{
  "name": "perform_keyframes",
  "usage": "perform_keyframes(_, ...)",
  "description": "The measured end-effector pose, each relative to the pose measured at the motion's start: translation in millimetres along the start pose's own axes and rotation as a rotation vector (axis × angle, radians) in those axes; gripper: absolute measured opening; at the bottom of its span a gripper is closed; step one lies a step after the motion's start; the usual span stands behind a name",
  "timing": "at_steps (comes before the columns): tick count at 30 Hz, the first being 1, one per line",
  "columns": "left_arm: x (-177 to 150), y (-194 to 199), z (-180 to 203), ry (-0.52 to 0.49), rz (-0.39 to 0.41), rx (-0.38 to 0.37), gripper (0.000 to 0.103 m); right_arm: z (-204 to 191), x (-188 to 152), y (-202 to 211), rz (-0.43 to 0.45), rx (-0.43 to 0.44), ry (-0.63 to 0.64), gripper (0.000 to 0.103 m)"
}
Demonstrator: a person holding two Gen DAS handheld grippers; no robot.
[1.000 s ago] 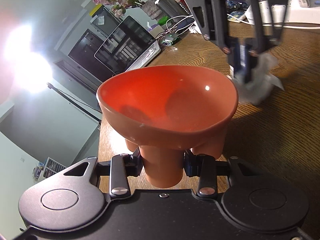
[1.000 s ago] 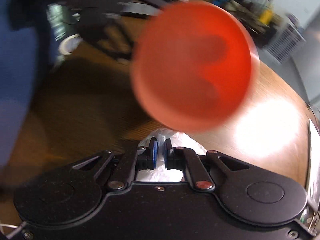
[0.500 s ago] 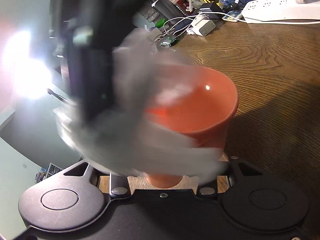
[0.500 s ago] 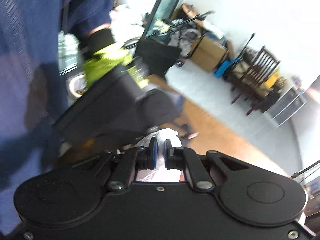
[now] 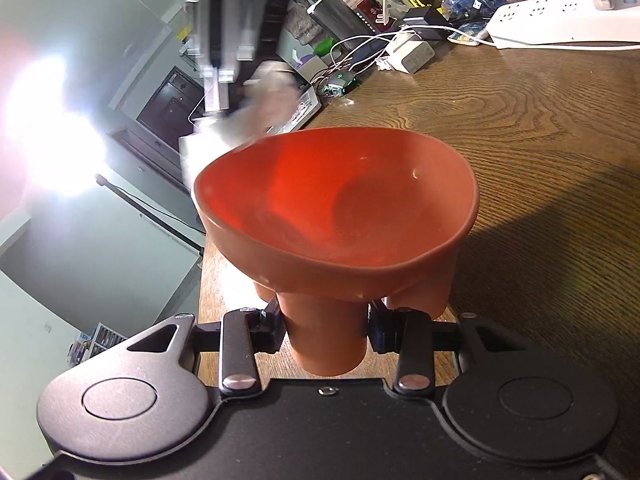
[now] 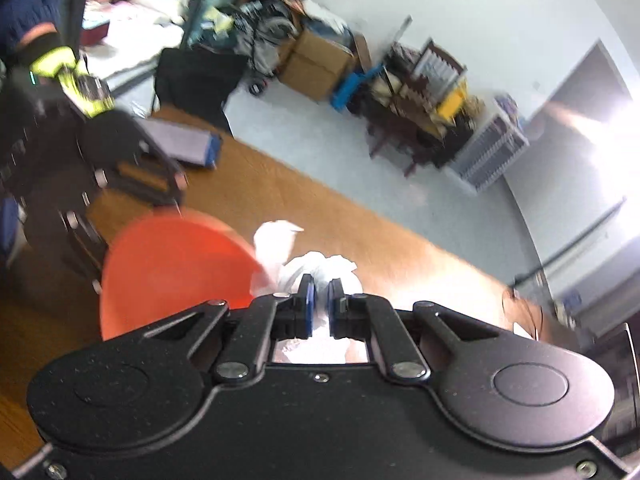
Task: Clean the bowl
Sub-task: 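Sweep the tissue across the bowl rim and outer wall with the right tool, then wipe the tissue inside the bowl again with the right tool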
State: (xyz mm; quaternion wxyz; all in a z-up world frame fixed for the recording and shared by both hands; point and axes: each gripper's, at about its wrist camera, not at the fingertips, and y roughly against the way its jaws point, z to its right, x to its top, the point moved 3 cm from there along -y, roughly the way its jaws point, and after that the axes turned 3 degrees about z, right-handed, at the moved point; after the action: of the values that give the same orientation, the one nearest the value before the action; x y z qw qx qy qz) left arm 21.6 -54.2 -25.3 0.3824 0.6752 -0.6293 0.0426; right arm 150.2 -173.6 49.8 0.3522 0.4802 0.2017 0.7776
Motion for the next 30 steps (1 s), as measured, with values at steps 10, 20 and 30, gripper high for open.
perform_keyframes(10, 1, -3, -1, -0.002, -0.006, -0.004, 0.039, -44, -64, -15, -0.189, 0.164, 0.08, 0.007)
perform_keyframes(20, 1, -3, 1, -0.011, -0.011, 0.001, 0.039, -110, -17, 14, -0.039, 0.324, 0.246, 0.007)
perform_keyframes(30, 3, -4, 6, -0.046, -0.01, 0.025, 0.039, -66, 16, -3, 0.077, 0.14, 0.179, 0.007)
